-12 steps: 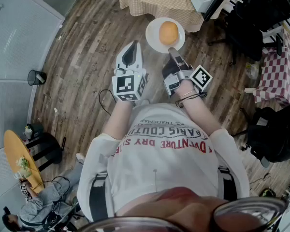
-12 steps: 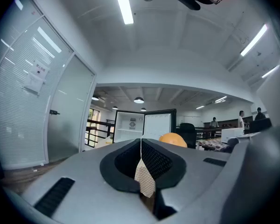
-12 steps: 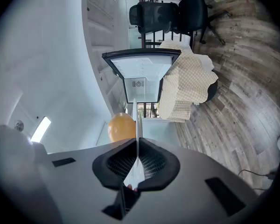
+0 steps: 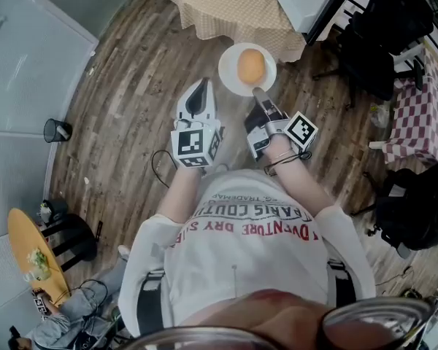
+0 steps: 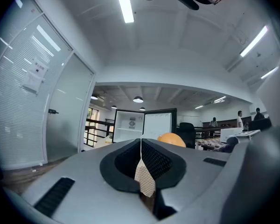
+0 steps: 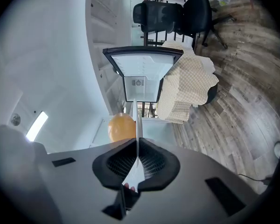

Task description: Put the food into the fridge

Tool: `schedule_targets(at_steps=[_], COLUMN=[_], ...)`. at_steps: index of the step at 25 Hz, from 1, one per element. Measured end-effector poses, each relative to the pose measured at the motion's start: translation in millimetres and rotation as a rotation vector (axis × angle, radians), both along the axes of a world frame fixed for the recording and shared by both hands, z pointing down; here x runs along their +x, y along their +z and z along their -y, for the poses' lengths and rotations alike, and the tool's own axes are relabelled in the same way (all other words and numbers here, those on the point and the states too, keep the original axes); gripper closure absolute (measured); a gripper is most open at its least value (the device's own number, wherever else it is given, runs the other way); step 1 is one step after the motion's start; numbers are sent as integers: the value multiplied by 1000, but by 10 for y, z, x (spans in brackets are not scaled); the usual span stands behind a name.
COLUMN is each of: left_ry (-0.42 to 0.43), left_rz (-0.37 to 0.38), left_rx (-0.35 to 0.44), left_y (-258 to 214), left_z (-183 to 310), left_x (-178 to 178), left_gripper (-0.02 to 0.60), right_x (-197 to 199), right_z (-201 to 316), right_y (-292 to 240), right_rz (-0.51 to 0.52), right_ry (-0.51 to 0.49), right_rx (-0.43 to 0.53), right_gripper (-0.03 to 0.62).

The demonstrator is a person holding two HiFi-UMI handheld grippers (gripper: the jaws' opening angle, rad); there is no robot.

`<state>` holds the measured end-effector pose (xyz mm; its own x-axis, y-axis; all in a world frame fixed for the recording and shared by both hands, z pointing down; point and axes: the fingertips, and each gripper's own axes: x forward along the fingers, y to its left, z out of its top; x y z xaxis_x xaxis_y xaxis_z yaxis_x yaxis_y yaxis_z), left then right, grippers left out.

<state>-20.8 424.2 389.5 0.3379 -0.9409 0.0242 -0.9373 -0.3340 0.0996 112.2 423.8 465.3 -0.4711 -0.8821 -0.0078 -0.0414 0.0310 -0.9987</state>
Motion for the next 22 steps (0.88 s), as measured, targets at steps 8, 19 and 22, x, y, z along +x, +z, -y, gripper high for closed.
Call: schedule_targets(at_steps=[8, 19, 22], left_ry=[11, -13, -38], left_rz=[1, -23, -28], left_rx=[6, -49, -49], left_y=[61, 345, 372], left_z=[173, 529, 734], left_x=[-414, -939, -1010], left_gripper=[554, 554, 554], right_x=[-334, -714, -739], right_z=[212, 660, 897], right_y=[28, 180, 212], right_rz=[29, 50, 38], right_ry=[33, 32, 17], right_rx=[5, -32, -39], right_gripper=[559, 559, 559])
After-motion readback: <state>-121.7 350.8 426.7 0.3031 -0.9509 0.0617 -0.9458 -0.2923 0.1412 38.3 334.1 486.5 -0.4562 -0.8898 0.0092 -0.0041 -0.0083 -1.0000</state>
